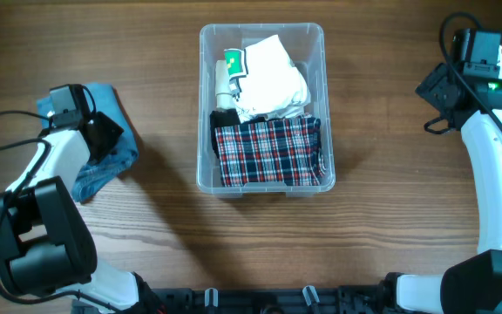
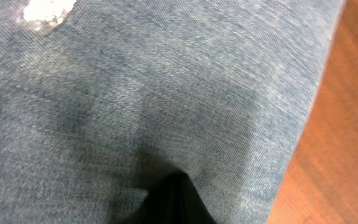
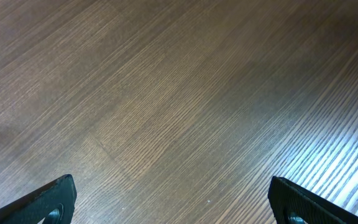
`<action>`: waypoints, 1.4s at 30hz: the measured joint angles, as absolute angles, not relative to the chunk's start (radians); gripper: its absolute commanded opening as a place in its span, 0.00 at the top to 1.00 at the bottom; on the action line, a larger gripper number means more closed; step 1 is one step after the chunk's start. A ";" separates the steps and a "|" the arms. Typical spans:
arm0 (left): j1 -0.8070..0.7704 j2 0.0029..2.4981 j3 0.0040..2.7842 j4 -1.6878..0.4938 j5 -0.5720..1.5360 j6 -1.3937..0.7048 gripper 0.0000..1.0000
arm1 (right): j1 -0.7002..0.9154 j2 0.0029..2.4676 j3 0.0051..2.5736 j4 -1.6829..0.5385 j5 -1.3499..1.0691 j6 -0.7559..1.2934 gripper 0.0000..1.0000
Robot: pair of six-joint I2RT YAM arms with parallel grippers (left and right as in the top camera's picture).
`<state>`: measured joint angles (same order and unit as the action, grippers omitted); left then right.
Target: Pack container
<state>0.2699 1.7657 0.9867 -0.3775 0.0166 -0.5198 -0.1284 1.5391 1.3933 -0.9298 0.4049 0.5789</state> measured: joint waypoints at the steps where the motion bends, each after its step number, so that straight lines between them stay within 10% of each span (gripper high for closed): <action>1: 0.270 1.770 0.990 -0.369 0.023 -0.512 0.96 | -0.128 1.539 1.393 -0.930 0.405 0.579 0.00; 28: 0.168 1.801 1.040 -0.381 0.078 -0.289 0.96 | -0.128 1.539 1.393 -0.930 0.405 0.579 0.00; 37: 0.162 1.802 1.053 -0.408 0.099 -0.245 0.74 | -0.128 1.539 1.393 -0.930 0.405 0.579 0.00; 42: 0.156 1.786 1.074 -0.461 0.115 -0.224 0.39 | -0.128 1.539 1.393 -0.930 0.405 0.579 0.00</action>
